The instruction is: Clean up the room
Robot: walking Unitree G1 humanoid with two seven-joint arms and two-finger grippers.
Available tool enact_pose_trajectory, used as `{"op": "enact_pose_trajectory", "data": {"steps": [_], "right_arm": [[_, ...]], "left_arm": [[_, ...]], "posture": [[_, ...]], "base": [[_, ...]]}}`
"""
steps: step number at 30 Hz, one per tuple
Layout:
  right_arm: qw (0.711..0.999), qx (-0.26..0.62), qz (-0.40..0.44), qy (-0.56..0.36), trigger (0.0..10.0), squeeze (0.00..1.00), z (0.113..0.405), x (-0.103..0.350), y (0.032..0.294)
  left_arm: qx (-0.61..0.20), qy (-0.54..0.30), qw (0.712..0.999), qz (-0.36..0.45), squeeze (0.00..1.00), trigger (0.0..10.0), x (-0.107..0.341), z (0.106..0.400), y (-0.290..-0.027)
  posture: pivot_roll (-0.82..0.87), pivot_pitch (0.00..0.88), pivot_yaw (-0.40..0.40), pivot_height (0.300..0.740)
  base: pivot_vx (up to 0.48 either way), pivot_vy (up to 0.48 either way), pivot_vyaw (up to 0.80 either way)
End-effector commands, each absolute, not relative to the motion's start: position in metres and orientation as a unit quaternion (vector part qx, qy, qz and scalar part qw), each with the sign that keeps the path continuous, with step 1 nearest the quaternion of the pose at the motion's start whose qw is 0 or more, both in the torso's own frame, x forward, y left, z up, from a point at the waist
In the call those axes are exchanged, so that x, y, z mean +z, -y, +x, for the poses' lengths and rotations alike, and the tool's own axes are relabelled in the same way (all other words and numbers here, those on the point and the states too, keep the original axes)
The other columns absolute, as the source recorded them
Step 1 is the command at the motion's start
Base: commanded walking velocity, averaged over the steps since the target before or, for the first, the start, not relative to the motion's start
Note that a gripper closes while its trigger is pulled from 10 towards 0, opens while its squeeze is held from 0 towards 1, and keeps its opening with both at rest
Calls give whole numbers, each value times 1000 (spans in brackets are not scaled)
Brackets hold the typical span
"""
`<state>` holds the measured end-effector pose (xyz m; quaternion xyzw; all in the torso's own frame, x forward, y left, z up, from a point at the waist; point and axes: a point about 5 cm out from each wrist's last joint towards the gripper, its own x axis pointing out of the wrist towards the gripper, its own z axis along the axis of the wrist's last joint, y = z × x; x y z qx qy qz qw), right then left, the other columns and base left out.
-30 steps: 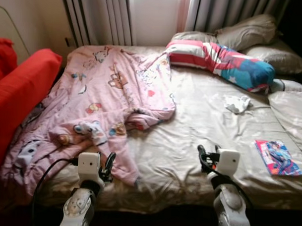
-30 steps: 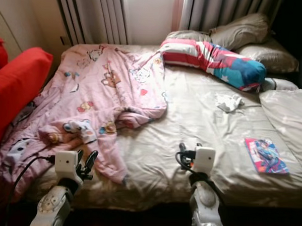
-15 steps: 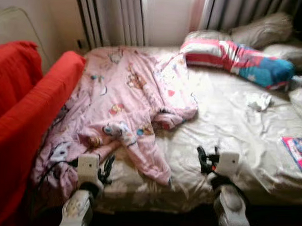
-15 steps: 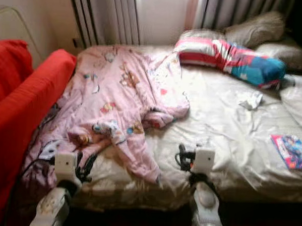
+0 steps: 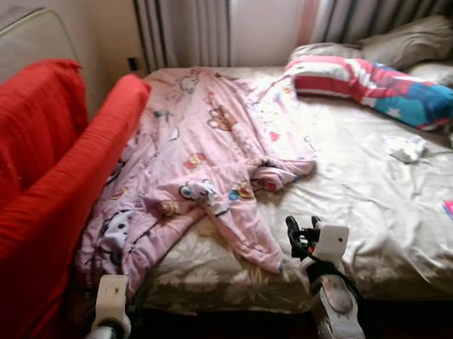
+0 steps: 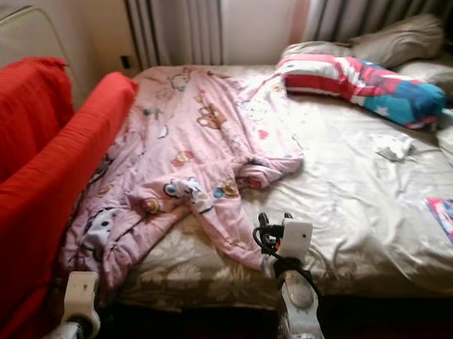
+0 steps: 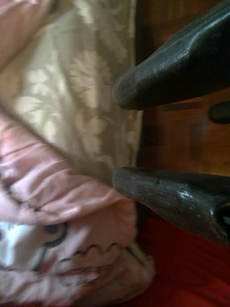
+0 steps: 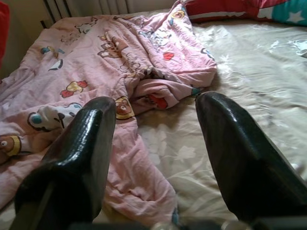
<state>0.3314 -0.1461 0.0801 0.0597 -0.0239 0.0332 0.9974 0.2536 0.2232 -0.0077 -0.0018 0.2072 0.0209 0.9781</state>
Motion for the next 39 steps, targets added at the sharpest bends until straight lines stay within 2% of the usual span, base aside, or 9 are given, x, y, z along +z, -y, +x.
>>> {"op": "enact_pose_trajectory", "data": {"steps": [1, 9, 14, 17, 33, 39], "right_arm": [[997, 31, 63, 18, 10000, 0, 329, 76, 145], [998, 36, 53, 16, 10000, 0, 329, 76, 145], [998, 48, 47, 21, 10000, 0, 328, 77, 143], [997, 49, 47, 24, 10000, 0, 328, 77, 142], [998, 42, 47, 23, 10000, 0, 329, 77, 144], [998, 54, 36, 21, 10000, 0, 328, 76, 141]], "left_arm": [[24, -246, 969, 10, 0, 10000, -20, 241, -230], [36, -293, 955, 6, 0, 10000, -38, 224, -234], [41, -288, 957, -1, 0, 10000, -38, 224, -235], [41, -285, 958, -2, 0, 10000, -38, 225, -234], [36, -296, 954, 1, 0, 10000, -43, 221, -233], [31, -286, 958, -10, 0, 10000, -41, 223, -231]], "posture": [[31, 188, 36, 740], [32, 189, 36, 740], [32, 187, 36, 740], [32, 183, 37, 740], [21, 154, 44, 740], [20, 153, 44, 740]], "base": [[0, 0, 0], [0, 0, 0], [0, 0, 213], [277, 0, 800], [321, 0, 0], [0, 0, 470]]}}
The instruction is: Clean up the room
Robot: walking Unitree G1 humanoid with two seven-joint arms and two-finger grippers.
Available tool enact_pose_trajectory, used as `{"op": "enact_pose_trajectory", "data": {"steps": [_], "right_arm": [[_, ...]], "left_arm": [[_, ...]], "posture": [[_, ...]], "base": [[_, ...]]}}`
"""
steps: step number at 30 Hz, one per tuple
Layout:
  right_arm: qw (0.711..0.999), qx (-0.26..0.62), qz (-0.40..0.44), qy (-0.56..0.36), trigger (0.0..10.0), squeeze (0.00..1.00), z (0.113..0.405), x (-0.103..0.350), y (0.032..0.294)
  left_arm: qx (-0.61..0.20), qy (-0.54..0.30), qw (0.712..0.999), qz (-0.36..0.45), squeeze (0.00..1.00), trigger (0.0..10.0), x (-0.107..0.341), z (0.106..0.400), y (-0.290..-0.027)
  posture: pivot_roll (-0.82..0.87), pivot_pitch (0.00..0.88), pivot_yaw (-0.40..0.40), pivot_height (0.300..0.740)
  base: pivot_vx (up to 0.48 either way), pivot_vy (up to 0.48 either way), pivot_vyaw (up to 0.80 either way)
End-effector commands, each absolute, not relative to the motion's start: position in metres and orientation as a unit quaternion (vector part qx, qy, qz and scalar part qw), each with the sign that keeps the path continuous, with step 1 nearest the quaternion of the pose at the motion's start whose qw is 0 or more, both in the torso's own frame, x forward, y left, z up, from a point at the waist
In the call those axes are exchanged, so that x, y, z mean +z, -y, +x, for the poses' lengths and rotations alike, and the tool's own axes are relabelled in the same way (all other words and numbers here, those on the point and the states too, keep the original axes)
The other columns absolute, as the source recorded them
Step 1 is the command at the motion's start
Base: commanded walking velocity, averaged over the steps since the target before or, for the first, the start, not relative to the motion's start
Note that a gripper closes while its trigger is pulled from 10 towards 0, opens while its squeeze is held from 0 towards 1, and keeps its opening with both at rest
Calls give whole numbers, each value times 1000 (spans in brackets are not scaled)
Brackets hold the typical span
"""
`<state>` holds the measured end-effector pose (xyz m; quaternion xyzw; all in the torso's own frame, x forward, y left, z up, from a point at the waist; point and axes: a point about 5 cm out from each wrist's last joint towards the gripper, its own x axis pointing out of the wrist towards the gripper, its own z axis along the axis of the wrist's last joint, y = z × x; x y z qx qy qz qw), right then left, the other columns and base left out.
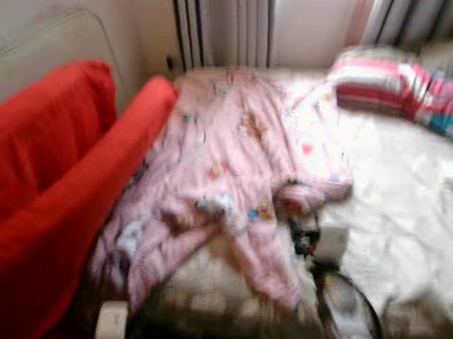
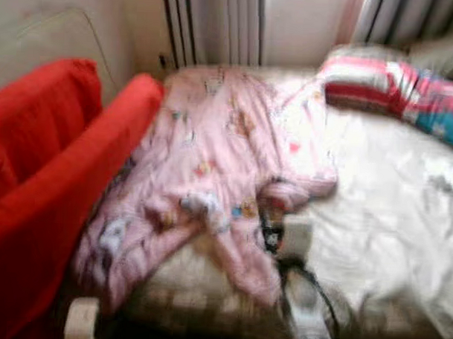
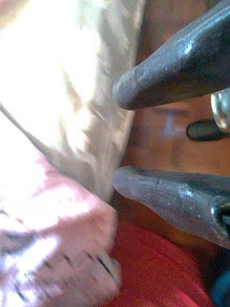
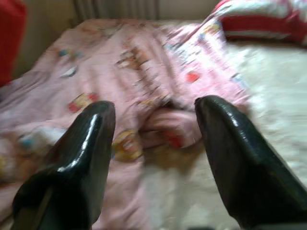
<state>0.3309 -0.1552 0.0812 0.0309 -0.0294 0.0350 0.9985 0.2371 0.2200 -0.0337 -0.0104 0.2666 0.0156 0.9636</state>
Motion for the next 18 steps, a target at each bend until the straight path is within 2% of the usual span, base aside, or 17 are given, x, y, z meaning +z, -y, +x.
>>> {"op": "enact_pose_trajectory", "data": {"steps": [1, 7, 18], "right_arm": [[998, 54, 38, 20, 10000, 0, 328, 76, 141], [997, 61, 37, 10, 10000, 0, 325, 72, 141], [998, 51, 46, 8, 10000, 0, 324, 70, 144]], "left_arm": [[31, -285, 958, -11, 0, 10000, -41, 223, -231], [31, -285, 958, -12, 0, 10000, -41, 224, -229], [32, -287, 957, -16, 0, 10000, -42, 224, -227]], "posture": [[21, 161, 43, 740], [19, 168, 41, 740], [22, 182, 39, 740]], "base": [[0, 0, 800], [0, 0, 584], [0, 0, 0]]}}
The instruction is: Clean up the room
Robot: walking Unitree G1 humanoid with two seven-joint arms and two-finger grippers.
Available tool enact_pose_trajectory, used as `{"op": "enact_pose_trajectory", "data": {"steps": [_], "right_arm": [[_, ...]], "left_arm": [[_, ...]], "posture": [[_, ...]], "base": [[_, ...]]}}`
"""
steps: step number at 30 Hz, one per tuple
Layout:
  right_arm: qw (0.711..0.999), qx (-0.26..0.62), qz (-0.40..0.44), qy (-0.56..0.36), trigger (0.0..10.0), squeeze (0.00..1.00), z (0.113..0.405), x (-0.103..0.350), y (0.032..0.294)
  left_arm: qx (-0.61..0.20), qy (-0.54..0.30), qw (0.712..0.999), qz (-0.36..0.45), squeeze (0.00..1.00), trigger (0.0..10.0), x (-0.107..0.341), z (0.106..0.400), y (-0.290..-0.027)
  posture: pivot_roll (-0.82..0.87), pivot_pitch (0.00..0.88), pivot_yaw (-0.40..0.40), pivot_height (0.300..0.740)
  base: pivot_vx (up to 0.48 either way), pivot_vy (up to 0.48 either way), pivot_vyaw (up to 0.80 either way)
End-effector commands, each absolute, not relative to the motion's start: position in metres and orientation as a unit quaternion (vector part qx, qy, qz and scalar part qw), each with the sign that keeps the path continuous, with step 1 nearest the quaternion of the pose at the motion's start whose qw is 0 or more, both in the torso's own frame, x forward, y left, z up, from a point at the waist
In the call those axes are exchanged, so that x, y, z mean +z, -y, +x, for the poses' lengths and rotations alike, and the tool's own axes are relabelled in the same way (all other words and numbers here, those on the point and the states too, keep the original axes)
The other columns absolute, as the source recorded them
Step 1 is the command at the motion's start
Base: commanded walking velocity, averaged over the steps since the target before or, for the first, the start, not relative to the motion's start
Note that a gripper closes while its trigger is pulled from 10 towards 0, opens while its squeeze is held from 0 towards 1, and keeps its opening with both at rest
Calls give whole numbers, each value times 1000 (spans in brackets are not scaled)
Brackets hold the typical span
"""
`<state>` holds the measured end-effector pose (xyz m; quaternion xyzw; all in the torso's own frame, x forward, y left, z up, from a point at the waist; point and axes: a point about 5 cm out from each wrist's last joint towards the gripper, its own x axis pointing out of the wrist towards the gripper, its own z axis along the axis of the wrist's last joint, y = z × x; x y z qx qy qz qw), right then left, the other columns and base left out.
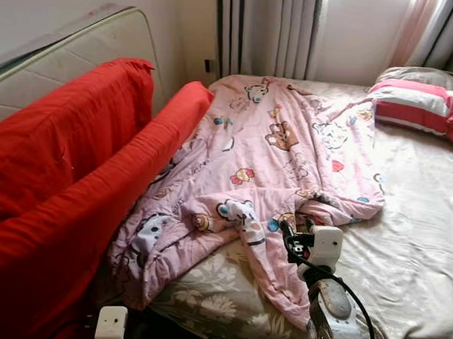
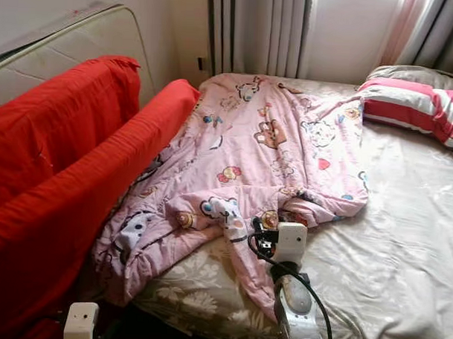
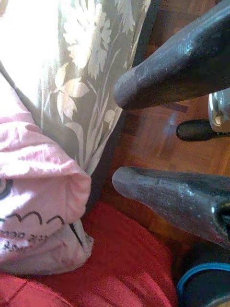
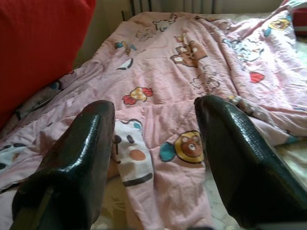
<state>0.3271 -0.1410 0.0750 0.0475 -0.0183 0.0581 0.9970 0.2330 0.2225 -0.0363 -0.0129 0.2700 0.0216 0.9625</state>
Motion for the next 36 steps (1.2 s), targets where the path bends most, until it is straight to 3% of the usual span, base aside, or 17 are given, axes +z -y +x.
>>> {"op": "enact_pose_trajectory", "data": {"steps": [1, 9, 25, 36], "right_arm": [[998, 47, 46, 7, 10000, 0, 324, 69, 144], [999, 22, 32, -10, 10000, 0, 325, 67, 151], [999, 13, 33, -15, 10000, 0, 325, 65, 151], [999, 12, 36, -8, 10000, 0, 325, 66, 151]], "left_arm": [[32, -289, 957, -16, 0, 10000, -43, 224, -227], [31, -321, 946, -10, 0, 10000, -51, 215, -228], [34, -332, 943, -13, 0, 10000, -54, 210, -230], [35, -333, 942, -13, 0, 10000, -54, 210, -230]], "posture": [[22, 182, 39, 740], [18, 186, 40, 740], [26, 193, 41, 646], [26, 193, 43, 646]], "base": [[0, 0, 0], [0, 0, 0], [0, 0, 0], [0, 0, 0]]}}
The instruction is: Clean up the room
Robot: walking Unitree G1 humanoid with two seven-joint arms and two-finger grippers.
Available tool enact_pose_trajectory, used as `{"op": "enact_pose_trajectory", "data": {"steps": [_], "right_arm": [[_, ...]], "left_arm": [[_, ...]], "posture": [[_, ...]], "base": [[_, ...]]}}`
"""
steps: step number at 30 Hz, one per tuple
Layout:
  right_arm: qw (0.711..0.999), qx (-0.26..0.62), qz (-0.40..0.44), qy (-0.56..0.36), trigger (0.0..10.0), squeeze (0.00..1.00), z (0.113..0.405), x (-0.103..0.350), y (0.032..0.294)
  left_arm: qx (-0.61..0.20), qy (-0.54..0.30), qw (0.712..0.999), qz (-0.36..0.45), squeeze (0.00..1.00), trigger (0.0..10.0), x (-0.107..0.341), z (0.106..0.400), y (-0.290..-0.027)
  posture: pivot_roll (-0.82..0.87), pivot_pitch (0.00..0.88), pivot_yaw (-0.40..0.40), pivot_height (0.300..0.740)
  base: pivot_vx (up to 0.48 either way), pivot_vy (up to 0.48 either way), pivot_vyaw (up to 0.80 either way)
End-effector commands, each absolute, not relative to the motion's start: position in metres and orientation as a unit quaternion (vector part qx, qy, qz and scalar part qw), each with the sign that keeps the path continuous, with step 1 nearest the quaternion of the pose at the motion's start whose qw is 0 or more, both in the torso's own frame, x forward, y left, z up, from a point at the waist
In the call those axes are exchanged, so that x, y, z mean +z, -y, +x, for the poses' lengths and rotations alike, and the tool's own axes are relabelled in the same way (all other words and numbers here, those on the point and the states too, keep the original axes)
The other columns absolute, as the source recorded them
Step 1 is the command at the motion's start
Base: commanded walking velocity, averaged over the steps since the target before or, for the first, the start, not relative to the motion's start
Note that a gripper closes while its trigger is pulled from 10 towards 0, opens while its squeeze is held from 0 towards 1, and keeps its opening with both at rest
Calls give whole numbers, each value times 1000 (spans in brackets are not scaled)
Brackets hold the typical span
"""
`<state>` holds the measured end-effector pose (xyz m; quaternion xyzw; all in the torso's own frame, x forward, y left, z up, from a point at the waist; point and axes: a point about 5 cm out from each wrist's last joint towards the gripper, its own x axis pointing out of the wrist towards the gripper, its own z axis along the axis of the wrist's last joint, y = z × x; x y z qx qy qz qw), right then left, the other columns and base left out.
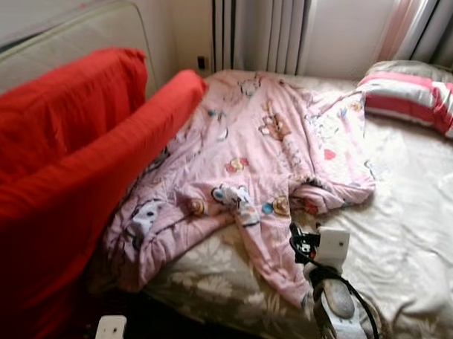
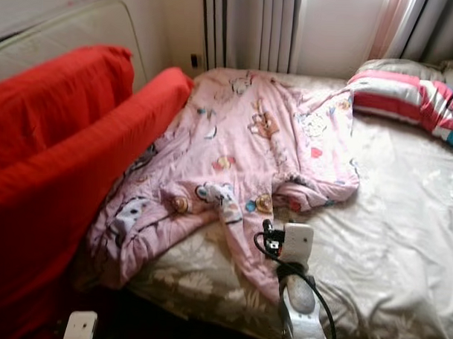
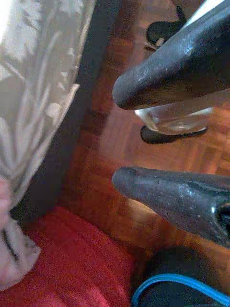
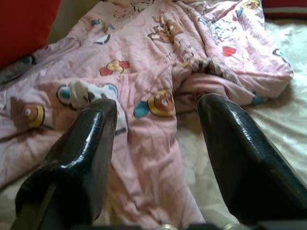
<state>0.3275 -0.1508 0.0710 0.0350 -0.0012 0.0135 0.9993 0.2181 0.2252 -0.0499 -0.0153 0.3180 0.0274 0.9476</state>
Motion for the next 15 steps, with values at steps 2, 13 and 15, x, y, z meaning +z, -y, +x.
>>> {"op": "enact_pose_trajectory", "data": {"steps": [2, 13, 15], "right_arm": [[999, 13, 34, -14, 10000, 0, 325, 65, 151], [999, 19, 44, -8, 10000, 0, 325, 66, 147], [999, 23, 44, -3, 10000, 0, 325, 67, 147]], "left_arm": [[35, -333, 942, -13, 0, 10000, -54, 210, -230], [34, -330, 943, -14, 0, 10000, -53, 212, -229], [34, -329, 944, -12, 0, 10000, -53, 213, -229]], "posture": [[26, 192, 42, 646], [28, 191, 43, 628], [29, 190, 43, 628]], "base": [[0, 0, 0], [0, 0, 0], [0, 0, 0]]}}
